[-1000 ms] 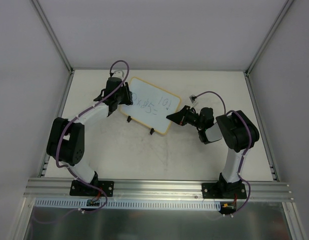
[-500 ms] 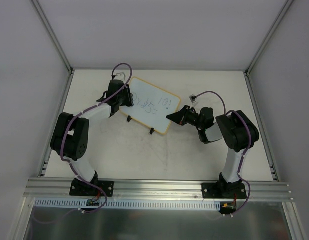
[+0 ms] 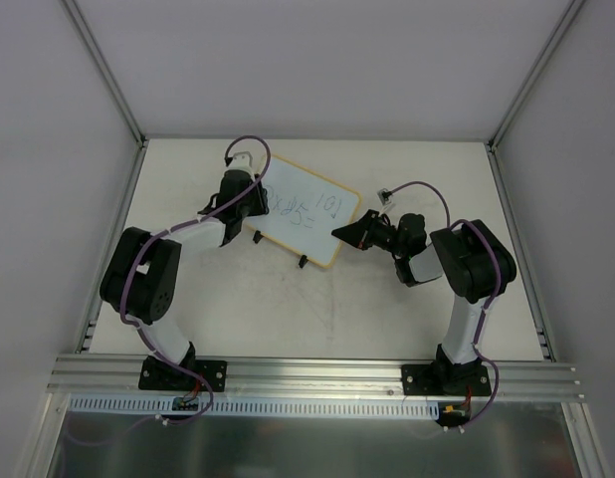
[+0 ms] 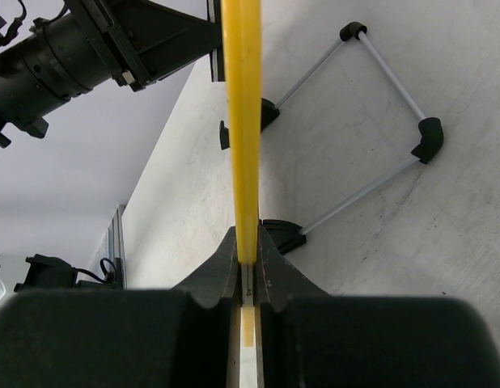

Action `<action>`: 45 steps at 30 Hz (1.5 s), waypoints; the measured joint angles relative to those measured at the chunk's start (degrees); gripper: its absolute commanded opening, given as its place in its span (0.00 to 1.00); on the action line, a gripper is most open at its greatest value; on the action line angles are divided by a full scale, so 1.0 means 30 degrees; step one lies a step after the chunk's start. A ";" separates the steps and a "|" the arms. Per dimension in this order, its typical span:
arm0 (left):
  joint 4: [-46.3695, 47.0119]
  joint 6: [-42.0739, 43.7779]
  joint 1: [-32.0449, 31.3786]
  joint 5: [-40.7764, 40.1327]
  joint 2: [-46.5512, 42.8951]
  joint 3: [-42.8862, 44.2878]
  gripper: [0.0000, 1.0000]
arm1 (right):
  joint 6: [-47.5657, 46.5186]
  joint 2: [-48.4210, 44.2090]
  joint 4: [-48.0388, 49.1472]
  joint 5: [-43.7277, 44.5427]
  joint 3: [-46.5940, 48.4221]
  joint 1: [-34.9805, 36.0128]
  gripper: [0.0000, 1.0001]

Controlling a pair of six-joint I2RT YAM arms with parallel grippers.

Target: Erase the whiteboard

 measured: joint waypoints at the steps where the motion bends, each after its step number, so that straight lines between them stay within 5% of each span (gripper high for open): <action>1: 0.0182 0.0015 -0.0219 -0.0255 0.0000 -0.0095 0.00 | 0.0000 0.0000 -0.0007 0.0000 0.0000 -0.0007 0.00; 20: 0.1647 -0.0226 -0.3716 -0.1887 -0.0087 -0.0525 0.00 | 0.0066 0.0000 -0.0197 -0.0160 0.0073 -0.0138 0.00; 45: 0.3024 -0.0197 -0.6900 0.0576 0.0189 -0.0838 0.00 | -0.0095 0.0000 -0.0474 -0.0175 0.0109 -0.0189 0.00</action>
